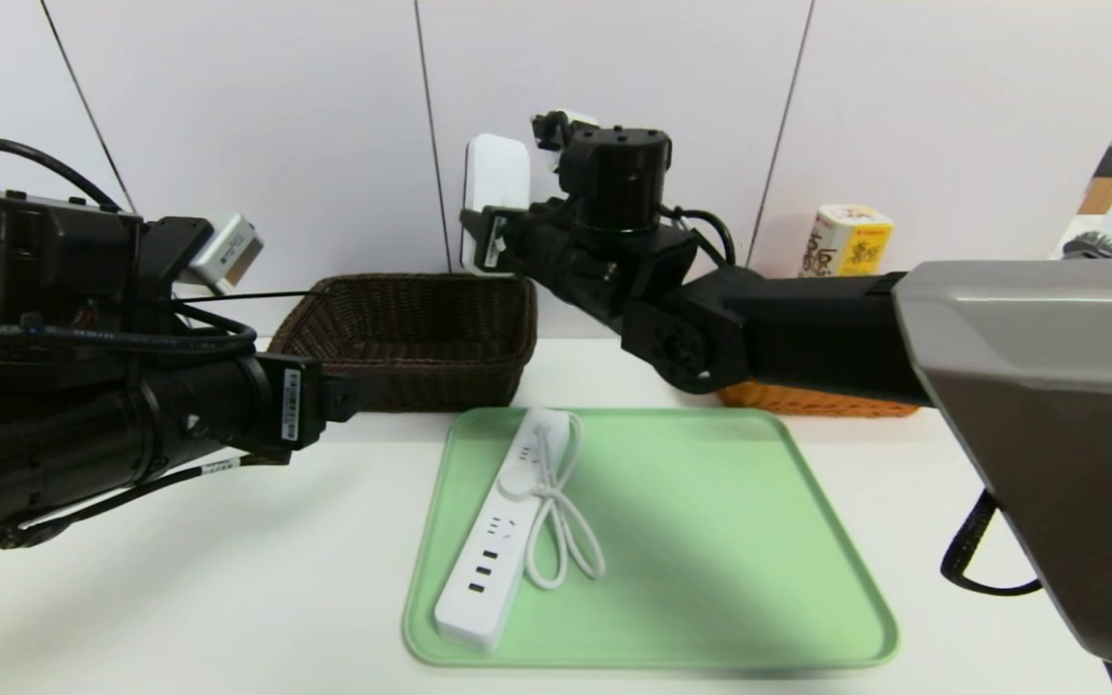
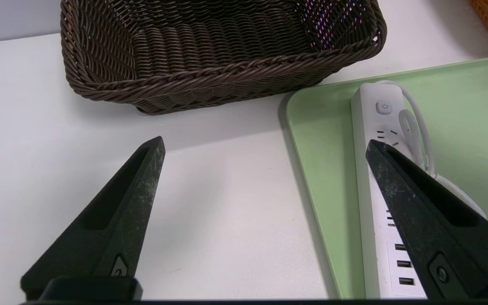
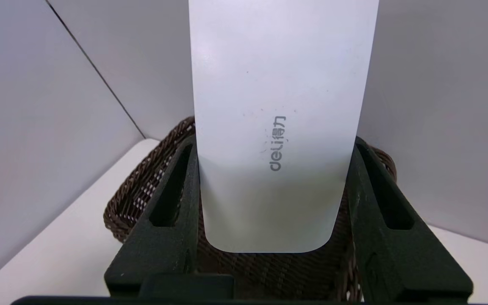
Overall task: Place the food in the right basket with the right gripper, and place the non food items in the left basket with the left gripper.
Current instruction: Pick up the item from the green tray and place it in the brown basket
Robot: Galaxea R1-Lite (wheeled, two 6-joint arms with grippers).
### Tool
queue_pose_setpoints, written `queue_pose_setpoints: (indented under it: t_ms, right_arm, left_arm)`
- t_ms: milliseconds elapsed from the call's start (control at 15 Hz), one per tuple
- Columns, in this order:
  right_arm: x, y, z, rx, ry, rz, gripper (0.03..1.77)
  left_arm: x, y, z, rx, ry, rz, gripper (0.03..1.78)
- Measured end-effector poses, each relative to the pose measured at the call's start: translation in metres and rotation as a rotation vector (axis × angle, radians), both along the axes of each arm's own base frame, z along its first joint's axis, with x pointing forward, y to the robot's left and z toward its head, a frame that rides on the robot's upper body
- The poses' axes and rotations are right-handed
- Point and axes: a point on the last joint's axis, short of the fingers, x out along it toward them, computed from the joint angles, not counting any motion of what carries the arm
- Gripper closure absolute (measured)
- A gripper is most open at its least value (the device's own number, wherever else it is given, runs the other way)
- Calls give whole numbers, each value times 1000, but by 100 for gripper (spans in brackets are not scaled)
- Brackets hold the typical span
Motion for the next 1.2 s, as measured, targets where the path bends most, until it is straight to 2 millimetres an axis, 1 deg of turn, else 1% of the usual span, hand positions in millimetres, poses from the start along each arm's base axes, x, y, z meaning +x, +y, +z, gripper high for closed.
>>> queue_pose_setpoints:
  t_ms: [400,1200]
  right_arm:
    - [14,8,-26,15,-18,1,83]
    - [25,20,-66,-37,40,17,84]
  left_arm:
    - [-5,3,-6,9,15,2,12]
    - [-7,4,-4,7,8,2,12]
